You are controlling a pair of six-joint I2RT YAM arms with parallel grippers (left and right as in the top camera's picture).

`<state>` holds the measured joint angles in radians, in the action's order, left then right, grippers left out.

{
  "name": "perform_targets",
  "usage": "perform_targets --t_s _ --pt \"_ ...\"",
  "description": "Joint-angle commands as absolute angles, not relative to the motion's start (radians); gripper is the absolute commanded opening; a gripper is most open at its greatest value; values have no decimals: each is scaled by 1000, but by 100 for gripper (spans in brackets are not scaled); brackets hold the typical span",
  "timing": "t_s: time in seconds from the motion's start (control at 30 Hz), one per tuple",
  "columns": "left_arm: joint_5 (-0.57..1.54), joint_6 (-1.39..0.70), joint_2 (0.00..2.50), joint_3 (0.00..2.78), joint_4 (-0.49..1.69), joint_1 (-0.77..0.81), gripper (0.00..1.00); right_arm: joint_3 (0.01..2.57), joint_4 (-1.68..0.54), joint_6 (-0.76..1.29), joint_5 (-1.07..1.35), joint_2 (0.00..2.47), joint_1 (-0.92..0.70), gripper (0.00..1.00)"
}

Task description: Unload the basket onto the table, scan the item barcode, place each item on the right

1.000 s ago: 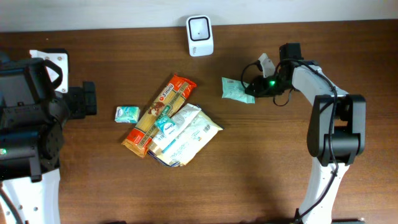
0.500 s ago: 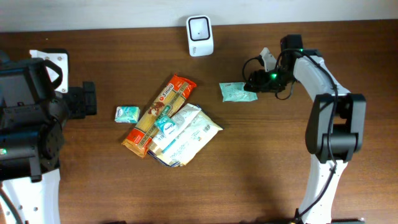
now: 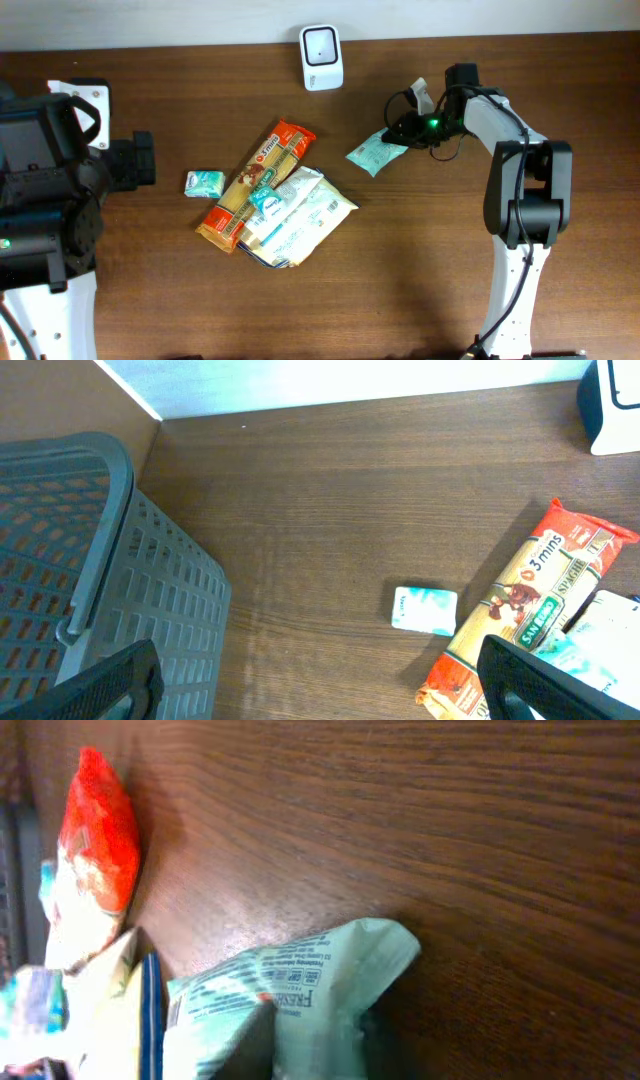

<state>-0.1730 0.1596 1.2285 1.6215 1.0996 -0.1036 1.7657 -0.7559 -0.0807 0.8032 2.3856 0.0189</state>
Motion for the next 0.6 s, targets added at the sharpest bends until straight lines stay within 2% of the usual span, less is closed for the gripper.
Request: perform_targets --t_s 0.0,0.17,0.43,0.57 --pt "-173 144 1225 1624 1098 -108 99 1751 -804 -108 754 2422 15 4" --pt "-173 144 1225 1624 1098 -108 99 1752 -868 -124 792 2254 14 4" --pt "-173 144 1225 1624 1098 -108 99 1753 -844 -123 905 1811 14 4" --pt "-173 144 1225 1624 1098 -108 99 1753 -841 -122 863 1740 2 4"
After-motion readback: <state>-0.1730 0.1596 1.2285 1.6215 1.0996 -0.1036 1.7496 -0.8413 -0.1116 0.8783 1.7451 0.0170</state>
